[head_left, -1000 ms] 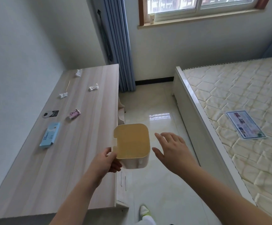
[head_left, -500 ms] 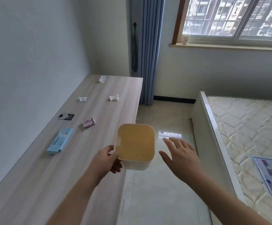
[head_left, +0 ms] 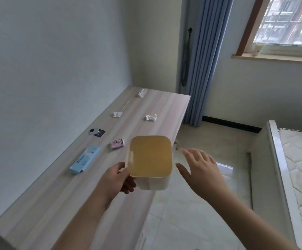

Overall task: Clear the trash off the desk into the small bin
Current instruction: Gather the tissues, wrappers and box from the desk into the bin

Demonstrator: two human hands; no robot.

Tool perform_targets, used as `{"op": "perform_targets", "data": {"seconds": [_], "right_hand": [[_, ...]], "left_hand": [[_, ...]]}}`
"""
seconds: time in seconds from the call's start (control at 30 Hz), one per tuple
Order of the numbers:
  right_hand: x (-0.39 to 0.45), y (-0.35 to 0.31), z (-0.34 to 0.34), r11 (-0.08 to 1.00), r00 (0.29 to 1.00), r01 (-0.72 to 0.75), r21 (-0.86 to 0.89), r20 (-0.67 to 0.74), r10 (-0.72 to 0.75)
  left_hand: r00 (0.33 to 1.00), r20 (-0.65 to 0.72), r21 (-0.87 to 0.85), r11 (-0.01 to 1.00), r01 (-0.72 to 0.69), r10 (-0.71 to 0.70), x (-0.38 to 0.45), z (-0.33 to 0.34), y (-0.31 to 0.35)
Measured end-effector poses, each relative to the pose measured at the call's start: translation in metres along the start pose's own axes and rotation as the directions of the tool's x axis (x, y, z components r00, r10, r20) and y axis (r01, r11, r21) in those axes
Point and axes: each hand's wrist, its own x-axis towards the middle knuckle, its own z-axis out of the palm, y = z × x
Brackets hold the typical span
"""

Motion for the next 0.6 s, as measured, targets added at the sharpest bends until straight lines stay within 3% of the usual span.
{"op": "perform_targets", "data": {"seconds": [0.33, 0.6], "right_hand": [[0.08, 0.046, 0.015, 0.972, 0.976, 0.2, 0.122, 0.065, -0.209], [0.128, -0.005, 0.049, 0.919, 0.912, 0.345, 0.19, 0.163, -0.376]], "left_hand": [[0.955, -0.265, -0.109, 0.988, 0.11, -0.135, 0.02, 0.032, 0.019], [0.875, -0.382, -0.411, 0.902, 0.128, -0.298, 0.001, -0.001, -0.005]]}}
